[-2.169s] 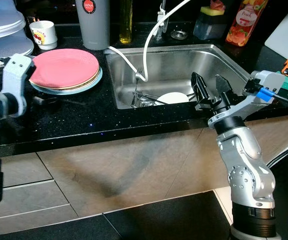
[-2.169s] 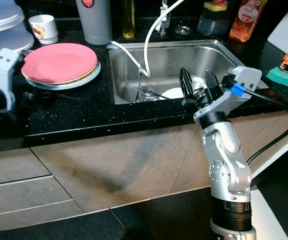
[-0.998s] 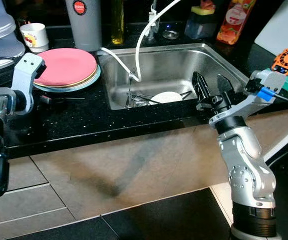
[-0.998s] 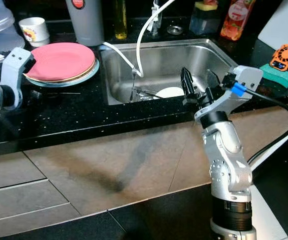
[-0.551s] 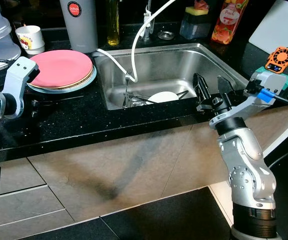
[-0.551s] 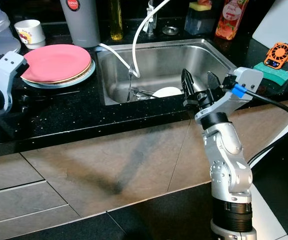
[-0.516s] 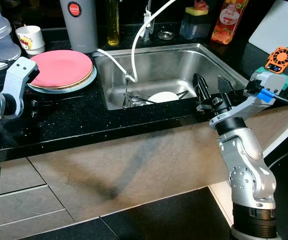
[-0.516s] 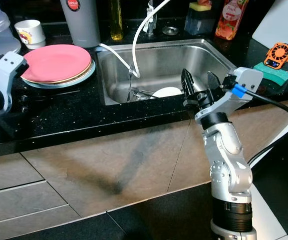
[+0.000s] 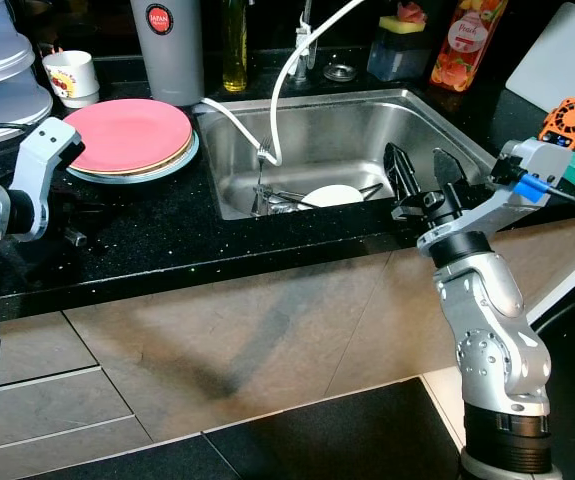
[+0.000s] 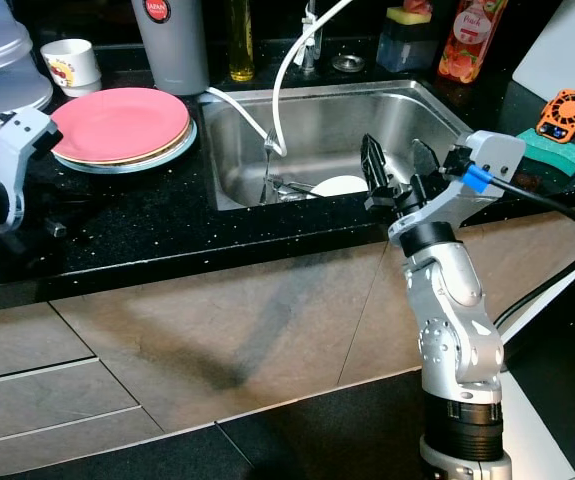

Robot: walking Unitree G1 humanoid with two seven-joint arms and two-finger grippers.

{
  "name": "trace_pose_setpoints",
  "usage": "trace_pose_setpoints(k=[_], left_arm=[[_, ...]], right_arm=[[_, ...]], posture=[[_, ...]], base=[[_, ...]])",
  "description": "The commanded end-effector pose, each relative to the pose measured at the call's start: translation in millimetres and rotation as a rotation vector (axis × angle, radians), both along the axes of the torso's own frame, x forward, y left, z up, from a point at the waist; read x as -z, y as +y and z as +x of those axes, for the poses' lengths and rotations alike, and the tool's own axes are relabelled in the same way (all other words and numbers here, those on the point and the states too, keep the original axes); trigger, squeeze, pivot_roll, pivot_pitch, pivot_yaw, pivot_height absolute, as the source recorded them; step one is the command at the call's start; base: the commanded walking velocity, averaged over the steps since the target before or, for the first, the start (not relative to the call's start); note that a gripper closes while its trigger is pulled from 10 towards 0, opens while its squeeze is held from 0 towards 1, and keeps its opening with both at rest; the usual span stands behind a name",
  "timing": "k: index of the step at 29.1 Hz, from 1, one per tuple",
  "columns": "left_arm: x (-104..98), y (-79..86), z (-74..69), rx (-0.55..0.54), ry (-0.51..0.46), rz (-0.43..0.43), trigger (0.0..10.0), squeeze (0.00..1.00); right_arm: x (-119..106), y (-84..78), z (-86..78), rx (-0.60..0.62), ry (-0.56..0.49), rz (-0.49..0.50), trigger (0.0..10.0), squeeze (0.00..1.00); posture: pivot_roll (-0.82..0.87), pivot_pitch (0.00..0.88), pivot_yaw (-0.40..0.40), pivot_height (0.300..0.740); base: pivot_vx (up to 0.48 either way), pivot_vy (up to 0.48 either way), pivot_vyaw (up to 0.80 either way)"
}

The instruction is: Kitchen organization

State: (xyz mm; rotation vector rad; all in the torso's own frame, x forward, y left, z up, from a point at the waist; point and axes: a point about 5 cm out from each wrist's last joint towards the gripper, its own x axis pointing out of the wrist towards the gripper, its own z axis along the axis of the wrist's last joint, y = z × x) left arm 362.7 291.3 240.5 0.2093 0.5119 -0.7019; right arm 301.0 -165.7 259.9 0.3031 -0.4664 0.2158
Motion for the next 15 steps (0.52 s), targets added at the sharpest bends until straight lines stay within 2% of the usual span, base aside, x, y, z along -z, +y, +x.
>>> trace_pose_setpoints(k=[1,4,5,6,7,8,9,10,11,15], left_arm=[[20.2,-21.4,0.7,0.093,0.099,-0.054,10.0,0.00],[6.2,-45.7,5.4,0.203,0.047,-0.126,10.0,0.00],[-1.1,-57.9,7.5,0.245,-0.006,-0.152,10.0,0.00],[-1.1,-57.9,7.5,0.245,-0.006,-0.152,10.0,0.00],[-6.0,-65.6,8.3,0.272,-0.041,-0.169,10.0,0.00],[-24.4,-87.2,16.2,0.270,-0.208,-0.226,10.0,0.00],[-31.3,-93.6,19.9,0.246,-0.267,-0.259,10.0,0.00],[-31.3,-93.6,19.9,0.246,-0.267,-0.259,10.0,0.00],[-39.7,-103.4,26.7,0.200,-0.346,-0.283,10.0,0.00],[-58.5,-134.5,44.7,0.040,-0.523,-0.355,10.0,0.00]], right_arm=[[0.8,-1.3,0.9,0.000,0.005,0.003,10.0,0.00],[1.0,-1.2,1.5,0.000,0.006,0.003,10.0,0.00],[1.0,-0.6,1.8,-0.002,0.007,0.002,10.0,0.00],[1.0,-0.6,1.8,-0.002,0.007,0.002,10.0,0.00],[1.0,-0.2,2.0,-0.003,0.007,0.002,10.0,0.00],[0.6,0.6,2.1,-0.005,0.006,0.001,10.0,0.00],[0.4,0.7,2.0,-0.005,0.006,0.001,10.0,0.00],[0.4,0.7,2.0,-0.005,0.006,0.001,10.0,0.00],[-0.1,0.7,1.8,-0.005,0.004,0.000,10.0,0.00],[-1.4,2.3,0.1,0.002,-0.004,-0.028,10.0,0.00]], posture=[[0.12,0.080,-0.012,0.740],[0.13,0.081,-0.016,0.740],[0.13,0.082,-0.017,0.740],[0.13,0.082,-0.017,0.740],[0.13,0.082,-0.017,0.740],[0.13,0.082,-0.017,0.740],[0.13,0.082,-0.017,0.740],[0.13,0.082,-0.017,0.740],[0.11,0.082,-0.014,0.740],[0.09,0.091,-0.006,0.740]], base=[[0.000,0.000,0.00],[0.000,0.000,0.00],[0.000,0.000,0.00],[0.000,0.000,0.00],[0.000,0.000,0.00],[0.000,0.000,0.00],[0.000,0.000,0.00],[0.000,0.000,0.00],[0.000,0.000,0.00],[0.000,0.000,0.00]])
